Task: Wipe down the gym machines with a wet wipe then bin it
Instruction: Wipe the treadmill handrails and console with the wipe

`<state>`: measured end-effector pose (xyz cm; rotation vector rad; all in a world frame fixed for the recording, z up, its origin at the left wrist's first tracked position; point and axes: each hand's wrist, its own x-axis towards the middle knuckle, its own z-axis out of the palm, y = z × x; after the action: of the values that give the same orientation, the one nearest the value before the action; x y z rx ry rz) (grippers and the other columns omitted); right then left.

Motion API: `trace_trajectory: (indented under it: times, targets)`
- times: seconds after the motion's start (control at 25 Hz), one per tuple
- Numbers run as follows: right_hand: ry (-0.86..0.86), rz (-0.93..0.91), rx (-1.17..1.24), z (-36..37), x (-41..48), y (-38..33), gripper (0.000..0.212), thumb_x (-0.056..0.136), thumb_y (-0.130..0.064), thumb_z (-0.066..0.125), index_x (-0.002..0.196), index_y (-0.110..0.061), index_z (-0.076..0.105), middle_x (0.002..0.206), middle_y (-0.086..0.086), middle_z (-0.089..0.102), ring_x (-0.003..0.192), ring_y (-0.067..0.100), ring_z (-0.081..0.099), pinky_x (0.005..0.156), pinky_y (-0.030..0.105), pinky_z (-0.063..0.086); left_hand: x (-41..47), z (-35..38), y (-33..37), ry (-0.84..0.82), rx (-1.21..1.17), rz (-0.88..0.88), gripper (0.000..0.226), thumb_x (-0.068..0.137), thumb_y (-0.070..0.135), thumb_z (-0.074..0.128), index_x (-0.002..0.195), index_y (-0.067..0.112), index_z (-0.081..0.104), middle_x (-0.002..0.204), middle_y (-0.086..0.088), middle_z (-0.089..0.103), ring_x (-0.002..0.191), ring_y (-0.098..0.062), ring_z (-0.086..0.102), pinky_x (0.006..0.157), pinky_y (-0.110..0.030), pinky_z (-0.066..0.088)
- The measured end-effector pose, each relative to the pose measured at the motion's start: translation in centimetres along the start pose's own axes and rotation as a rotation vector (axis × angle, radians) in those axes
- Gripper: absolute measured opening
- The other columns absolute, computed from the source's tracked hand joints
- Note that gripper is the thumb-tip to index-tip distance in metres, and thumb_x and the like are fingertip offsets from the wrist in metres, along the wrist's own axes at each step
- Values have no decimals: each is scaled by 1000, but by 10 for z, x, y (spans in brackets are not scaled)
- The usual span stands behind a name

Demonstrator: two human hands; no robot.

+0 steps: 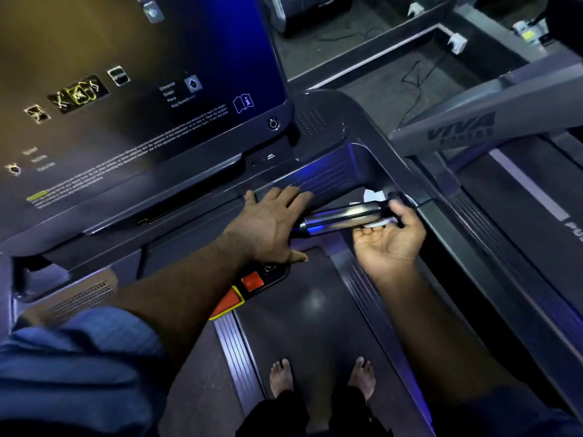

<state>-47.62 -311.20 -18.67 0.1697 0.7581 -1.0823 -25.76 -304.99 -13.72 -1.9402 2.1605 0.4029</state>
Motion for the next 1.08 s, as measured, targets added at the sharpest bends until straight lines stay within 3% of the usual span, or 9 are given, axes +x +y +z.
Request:
trace_trajectory:
  times: [0.2,0.36,0.44,0.48,0.56,0.64,0.72,0.92,1.08]
  targets:
    - [-7,60,-63,4,-13,3,37,66,-17,66,103,-18,64,119,6,66,116,28,66,114,43,43,-1,0,1,7,23,-15,119,68,80,73,158,27,17,158,3,29,139,-25,37,110,-72,32]
    - [23,20,-163,35,-6,9,8,85,-19,63,77,-19,63,83,1,66,86,28,66,89,40,55,2,1,1,19,33,-23,117,67,79,74,158,29,19,157,3,31,138,-25,39,109,-69,34]
    - [60,-28,-288,30,-8,39,2,94,-18,65,94,-16,66,93,4,71,93,24,67,93,41,54,1,1,0,13,30,-25,117,67,79,74,158,29,19,157,2,31,138,-25,39,110,-67,34]
    - [80,-48,-358,27,-12,47,23,95,-24,70,116,-16,62,118,8,70,111,24,66,103,42,53,2,2,0,16,35,-26,117,68,79,73,158,28,19,157,2,31,138,-25,38,110,-67,33]
    - [118,-122,-557,16,-10,53,74,95,-46,72,154,-27,31,169,8,26,151,20,36,123,47,33,1,2,0,21,32,-30,116,69,79,72,159,27,19,156,2,32,138,-24,38,111,-66,32]
    - [168,-229,-931,17,-8,52,94,104,-51,55,165,-13,-5,172,3,-22,160,16,3,129,38,11,1,1,0,24,20,-26,116,70,78,73,159,27,19,157,2,33,138,-24,37,112,-66,32]
    - [186,-340,-1301,13,-12,56,100,105,-58,44,161,-1,-15,168,10,-32,160,23,-1,127,36,6,1,1,1,29,9,-25,116,70,76,74,159,27,18,157,1,32,139,-24,37,113,-66,31]
    - [-69,-843,-2097,-30,-30,56,90,100,-73,23,166,-13,12,175,4,8,161,21,3,127,41,-5,1,2,0,38,-23,-20,117,70,72,77,158,27,15,157,2,30,140,-24,35,112,-69,30]
    - [-254,-1001,-2316,-15,-2,9,74,103,-70,21,143,-16,53,147,7,54,144,28,43,126,50,20,0,3,-1,47,-69,-32,113,74,67,79,158,24,16,152,0,34,139,-26,36,114,-73,28]
